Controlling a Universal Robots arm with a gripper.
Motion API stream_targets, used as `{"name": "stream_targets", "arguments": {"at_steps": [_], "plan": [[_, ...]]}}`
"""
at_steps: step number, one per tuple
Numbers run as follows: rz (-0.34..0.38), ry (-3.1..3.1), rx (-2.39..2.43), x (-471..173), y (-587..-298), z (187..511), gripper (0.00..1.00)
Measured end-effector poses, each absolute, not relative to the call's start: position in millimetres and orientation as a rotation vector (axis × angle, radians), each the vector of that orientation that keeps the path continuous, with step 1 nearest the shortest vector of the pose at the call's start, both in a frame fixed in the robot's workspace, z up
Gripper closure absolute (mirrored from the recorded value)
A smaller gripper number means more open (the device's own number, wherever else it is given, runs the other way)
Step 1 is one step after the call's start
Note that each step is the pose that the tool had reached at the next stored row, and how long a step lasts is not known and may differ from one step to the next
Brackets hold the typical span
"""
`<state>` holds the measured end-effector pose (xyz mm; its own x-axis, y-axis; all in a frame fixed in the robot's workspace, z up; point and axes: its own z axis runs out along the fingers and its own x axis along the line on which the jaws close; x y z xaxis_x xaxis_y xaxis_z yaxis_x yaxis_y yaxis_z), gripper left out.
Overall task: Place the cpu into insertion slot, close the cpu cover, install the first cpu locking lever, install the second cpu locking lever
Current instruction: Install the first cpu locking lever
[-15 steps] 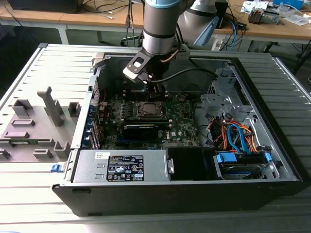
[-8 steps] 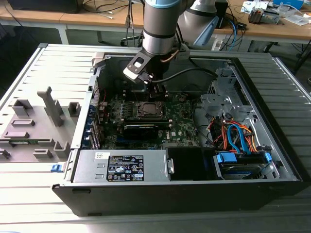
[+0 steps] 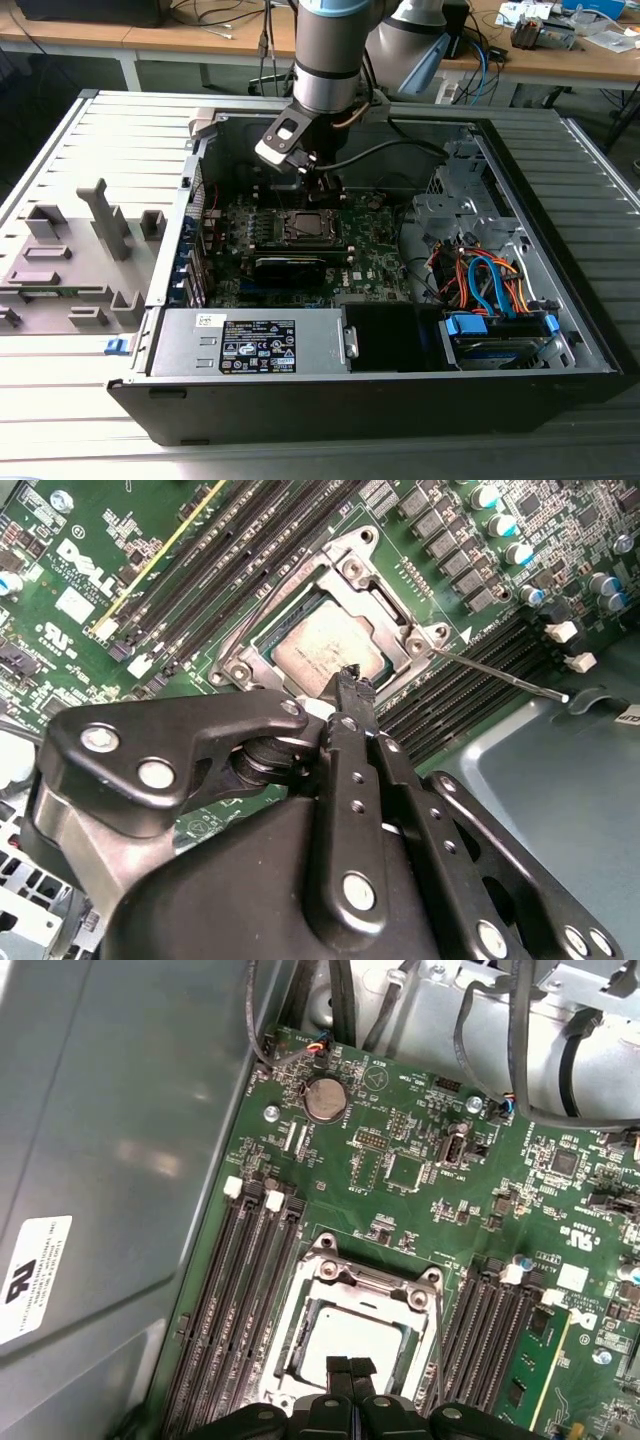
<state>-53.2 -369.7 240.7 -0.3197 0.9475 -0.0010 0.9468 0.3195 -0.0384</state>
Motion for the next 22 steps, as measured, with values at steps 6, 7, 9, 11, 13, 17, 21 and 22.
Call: {"name": "stream_targets", "arguments": {"at_steps": [6, 7, 9, 11, 13, 17, 21, 22], "plan": [[0.050, -2.553, -1.794, -53.2, -369.7, 240.7, 0.89], [0.050, -2.556, -1.789, -53.2, -369.7, 240.7, 0.89], [0.050, -2.566, -1.775, -53.2, -369.7, 240.7, 0.89], [0.050, -2.573, -1.765, -53.2, -369.7, 240.7, 0.89], [0.050, -2.582, -1.752, -53.2, -369.7, 240.7, 0.89], [0.051, -2.594, -1.734, -53.2, -369.7, 240.7, 0.89], [0.051, -2.611, -1.710, -53.2, -369.7, 240.7, 0.89], [0.051, -2.614, -1.705, -53.2, -369.7, 240.7, 0.89]]}}
